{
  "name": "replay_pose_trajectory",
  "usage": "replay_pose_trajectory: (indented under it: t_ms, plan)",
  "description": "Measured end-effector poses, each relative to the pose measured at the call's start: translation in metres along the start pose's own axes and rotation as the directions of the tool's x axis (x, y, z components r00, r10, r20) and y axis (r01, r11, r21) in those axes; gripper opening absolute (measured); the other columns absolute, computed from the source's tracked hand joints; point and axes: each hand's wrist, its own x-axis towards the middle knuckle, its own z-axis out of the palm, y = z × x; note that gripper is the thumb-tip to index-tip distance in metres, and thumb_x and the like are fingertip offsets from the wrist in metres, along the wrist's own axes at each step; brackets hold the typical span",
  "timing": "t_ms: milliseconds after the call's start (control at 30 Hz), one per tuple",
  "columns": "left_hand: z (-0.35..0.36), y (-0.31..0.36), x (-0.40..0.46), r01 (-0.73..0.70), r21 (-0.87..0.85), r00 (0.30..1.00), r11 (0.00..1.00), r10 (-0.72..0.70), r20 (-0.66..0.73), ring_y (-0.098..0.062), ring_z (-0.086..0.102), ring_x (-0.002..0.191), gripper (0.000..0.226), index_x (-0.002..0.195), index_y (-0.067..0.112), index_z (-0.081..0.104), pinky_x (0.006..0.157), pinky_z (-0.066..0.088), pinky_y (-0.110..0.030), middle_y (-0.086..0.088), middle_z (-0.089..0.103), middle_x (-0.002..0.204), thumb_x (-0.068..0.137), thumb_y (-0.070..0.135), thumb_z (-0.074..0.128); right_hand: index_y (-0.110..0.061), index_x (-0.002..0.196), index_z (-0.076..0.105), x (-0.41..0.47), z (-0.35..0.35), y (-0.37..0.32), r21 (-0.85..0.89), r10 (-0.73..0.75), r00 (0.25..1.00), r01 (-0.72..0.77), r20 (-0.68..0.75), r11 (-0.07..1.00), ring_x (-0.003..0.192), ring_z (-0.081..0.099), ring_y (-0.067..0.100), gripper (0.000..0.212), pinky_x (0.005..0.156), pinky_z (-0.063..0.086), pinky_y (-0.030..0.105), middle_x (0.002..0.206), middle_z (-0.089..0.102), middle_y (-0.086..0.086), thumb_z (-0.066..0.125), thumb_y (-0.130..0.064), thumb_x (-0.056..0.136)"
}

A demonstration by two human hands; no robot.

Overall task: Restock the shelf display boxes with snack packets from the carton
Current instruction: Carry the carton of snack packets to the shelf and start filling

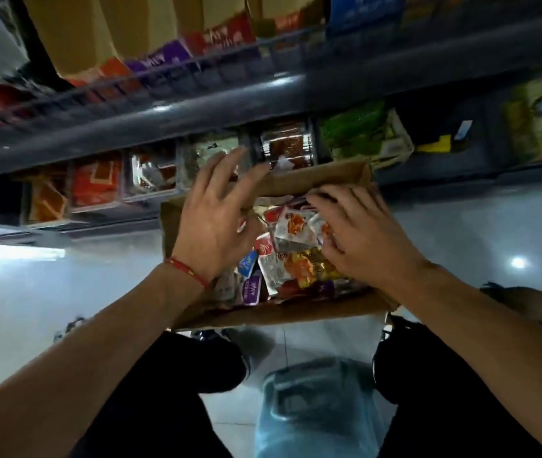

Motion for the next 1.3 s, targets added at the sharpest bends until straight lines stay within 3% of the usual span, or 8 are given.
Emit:
replay_pose_trajectory:
  t_ms: [267,433,600,800,933,1100,1233,1300]
  plan:
    - [0.041,-0.041,-0.043,0.027,-0.062,0.999,0.998,-0.029,-0.031,-0.035,0.037,0.138,0.076,0.148,0.017,0.041,0.116,0.034,-0.047,-0.013,0.040,0.151,0.075,0.022,0.061,-0.025,0.152,0.040,0.021,0.010,-0.008,-0.034,-0.099,0.988,0.104,0.117,0.994,0.132,0.043,0.025,0.058,0.107,0.039,0.045,0.144,0.049,0.003,0.058,-0.035,0.097]
    - [0.034,-0.032,-0.065,0.183,-0.228,0.980,0.956,-0.196,-0.035,-0.037,0.043,0.131,0.077,0.148,0.016,0.039,0.113,0.037,-0.047,-0.017,0.047,0.141,0.074,0.027,0.058,-0.022,0.142,0.054,0.011,0.000,-0.020,-0.037,0.053,0.998,-0.051,0.040,0.998,0.123,0.054,0.027,0.046,0.098,0.047,0.039,0.134,0.061,0.009,0.062,-0.030,0.098]
    - [0.027,-0.028,-0.064,0.173,-0.150,0.981,0.974,-0.157,0.113,-0.041,0.042,0.131,0.076,0.148,0.019,0.038,0.110,0.040,-0.050,-0.019,0.047,0.142,0.079,0.027,0.070,-0.021,0.132,0.064,0.001,-0.014,-0.025,-0.159,0.128,0.982,-0.105,0.141,0.982,0.111,0.064,0.025,0.037,0.095,0.053,0.040,0.124,0.069,0.005,0.066,-0.025,0.095]
    - [0.035,-0.022,-0.038,0.152,-0.244,0.987,0.958,-0.133,0.094,-0.035,0.049,0.126,0.060,0.137,0.025,0.049,0.103,0.045,-0.049,-0.014,0.057,0.133,0.080,0.042,0.056,-0.008,0.127,0.056,0.024,0.030,-0.013,-0.392,0.311,0.834,-0.126,0.456,0.911,0.101,0.059,0.026,0.044,0.083,0.053,0.035,0.120,0.061,0.013,0.064,-0.040,0.097]
    - [0.041,-0.032,-0.020,0.199,-0.012,0.943,0.980,-0.188,0.273,-0.037,0.045,0.130,0.062,0.145,0.029,0.042,0.102,0.046,-0.047,-0.013,0.051,0.142,0.088,0.042,0.063,-0.005,0.147,0.036,0.033,0.056,-0.010,-0.430,0.385,0.741,-0.144,0.550,0.891,0.124,0.053,0.030,0.062,0.087,0.045,0.032,0.141,0.050,0.017,0.056,-0.043,0.102]
    - [0.033,-0.040,-0.005,0.201,-0.239,0.921,0.950,-0.101,0.376,-0.017,0.057,0.079,0.049,0.139,0.027,0.051,0.076,0.047,-0.027,-0.002,0.063,0.128,0.092,0.038,0.061,-0.010,0.152,0.025,0.039,0.050,-0.001,-0.296,0.357,0.816,-0.239,0.454,0.925,0.132,0.044,0.032,0.084,0.103,0.042,0.035,0.146,0.042,0.017,0.073,-0.041,0.091]
    - [0.039,-0.042,0.004,0.255,-0.387,0.918,0.886,-0.095,0.386,-0.013,0.061,0.107,0.054,0.139,0.025,0.050,0.090,0.050,-0.028,0.002,0.060,0.131,0.090,0.036,0.070,-0.020,0.152,0.028,0.040,0.031,-0.002,-0.208,0.187,0.949,-0.136,0.254,0.969,0.125,0.038,0.024,0.091,0.102,0.041,0.041,0.134,0.039,0.004,0.080,-0.044,0.080]
    - [0.043,-0.035,0.008,0.395,-0.584,0.877,0.709,-0.102,0.469,-0.012,0.063,0.110,0.067,0.143,0.022,0.047,0.095,0.054,-0.031,0.004,0.061,0.127,0.085,0.039,0.076,-0.022,0.153,0.031,0.040,0.020,-0.009,-0.094,0.046,0.983,-0.030,0.180,0.995,0.120,0.034,0.017,0.093,0.100,0.038,0.033,0.130,0.038,-0.001,0.082,-0.042,0.079]
